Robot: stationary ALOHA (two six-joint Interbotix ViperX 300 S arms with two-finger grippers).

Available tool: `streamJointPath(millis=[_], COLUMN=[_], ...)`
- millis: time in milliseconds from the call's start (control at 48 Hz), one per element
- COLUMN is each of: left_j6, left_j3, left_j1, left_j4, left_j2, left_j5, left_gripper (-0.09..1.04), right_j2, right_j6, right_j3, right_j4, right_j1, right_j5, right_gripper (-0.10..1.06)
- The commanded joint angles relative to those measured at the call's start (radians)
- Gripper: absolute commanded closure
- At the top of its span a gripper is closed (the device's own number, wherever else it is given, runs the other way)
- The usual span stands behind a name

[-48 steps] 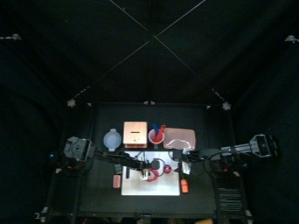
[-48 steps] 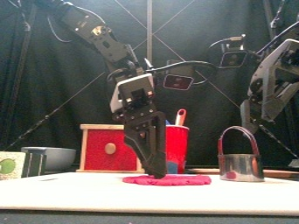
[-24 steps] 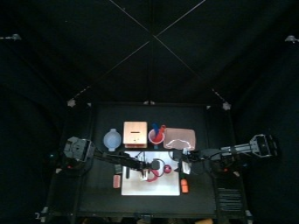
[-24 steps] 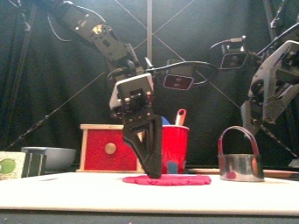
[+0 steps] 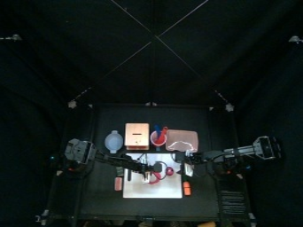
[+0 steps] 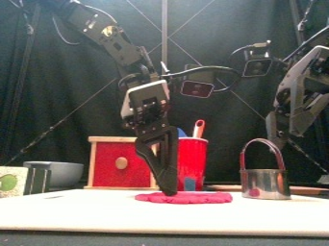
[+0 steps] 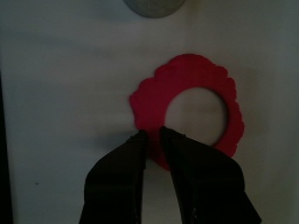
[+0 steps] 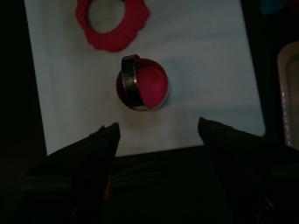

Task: Get the cutter from the drawer then cut the dough then place the extra dough in the bowl
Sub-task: Place the extra dough in the bowl

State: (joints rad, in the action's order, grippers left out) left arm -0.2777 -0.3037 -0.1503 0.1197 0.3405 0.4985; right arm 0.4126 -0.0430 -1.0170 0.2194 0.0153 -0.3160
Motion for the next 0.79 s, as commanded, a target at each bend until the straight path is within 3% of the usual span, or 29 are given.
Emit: streamJointPath(millis=[21,333,792], left_j6=[0.006,0.012,0.005], left_j3=[0.04,0.075,-0.037], left_j1=[-0.006,-0.025,-0.02], left_j4=[0.017,0.107,0.181], left_j2=[-0.037,-0.195,-0.428], left_j5=[-0.023,-0.089,-0.049], left_gripper=[0.34,0.34,0.34], right_j2=[0.009,0.011,0.011], right_j6=[-0.002,-0.002,-0.002], right_j3=[0.008,0.008,0.0], right_j4=[0.0,0.002,0.003], right_j1=[-0.005,-0.006,-0.006], right_j5=[0.005,0.005,0.005], right_gripper=[-0.04,-0.04,-0.04])
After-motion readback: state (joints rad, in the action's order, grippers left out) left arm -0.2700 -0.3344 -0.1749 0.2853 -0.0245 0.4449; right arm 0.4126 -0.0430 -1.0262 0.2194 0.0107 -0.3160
